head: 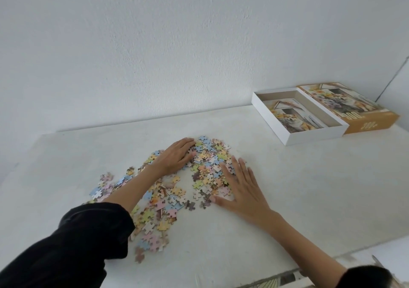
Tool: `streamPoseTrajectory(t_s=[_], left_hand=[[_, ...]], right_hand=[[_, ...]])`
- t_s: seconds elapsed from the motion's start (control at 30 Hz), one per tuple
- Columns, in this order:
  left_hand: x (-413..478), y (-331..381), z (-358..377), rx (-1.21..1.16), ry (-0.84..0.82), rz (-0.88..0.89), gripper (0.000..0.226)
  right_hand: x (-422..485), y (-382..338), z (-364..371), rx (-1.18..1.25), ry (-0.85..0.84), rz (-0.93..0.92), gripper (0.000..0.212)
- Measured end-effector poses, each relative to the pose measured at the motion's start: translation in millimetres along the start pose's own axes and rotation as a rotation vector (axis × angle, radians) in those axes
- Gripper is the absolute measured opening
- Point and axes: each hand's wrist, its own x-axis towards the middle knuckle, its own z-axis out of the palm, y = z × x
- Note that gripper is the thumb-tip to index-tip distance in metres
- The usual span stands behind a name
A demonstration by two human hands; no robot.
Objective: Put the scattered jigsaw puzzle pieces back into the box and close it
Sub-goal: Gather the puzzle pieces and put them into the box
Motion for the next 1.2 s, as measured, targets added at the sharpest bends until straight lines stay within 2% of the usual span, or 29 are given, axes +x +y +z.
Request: streamPoseTrajectory(t_s=[0.23,0.37,0.5,0.57,0.73,0.87,1.03,1.2], left_hand=[[0,2,-4,0.022,0.007,-0.003,0.088],[-1,6,-3,0.013,0.011,-0.023,0.059],[-3,9,-6,-0.104,0.041,-0.048,0.046],[-5,11,-9,-0.153,0.074,-0.055,0.046],[-12,15,-17,-0.272,0.157,-0.103,0.039],[-22,21,-28,-0.373,0.317,-0.161,0.03],[-63,21,-48,-0.472,0.426,-0.254,0.024],[-137,6,-69,-0.436,0.611,-0.502,0.02]], right_hand=[[27,-6,4,0.015,-0.027,0.017,0.097],[35,-6,-3,0.135,-0.003,-0.016,0.103],[59,-4,-24,0.232,0.211,-0.024,0.072],[76,-5,-30,0.272,0.238,-0.038,0.05],[106,-14,-19,0.263,0.158,-0.054,0.041],[118,-24,-14,0.211,0.056,-0.111,0.044],[128,-36,-17,0.214,-0.023,-0.175,0.048],[128,-32,0,0.119,-0.019,-0.293,0.044]])
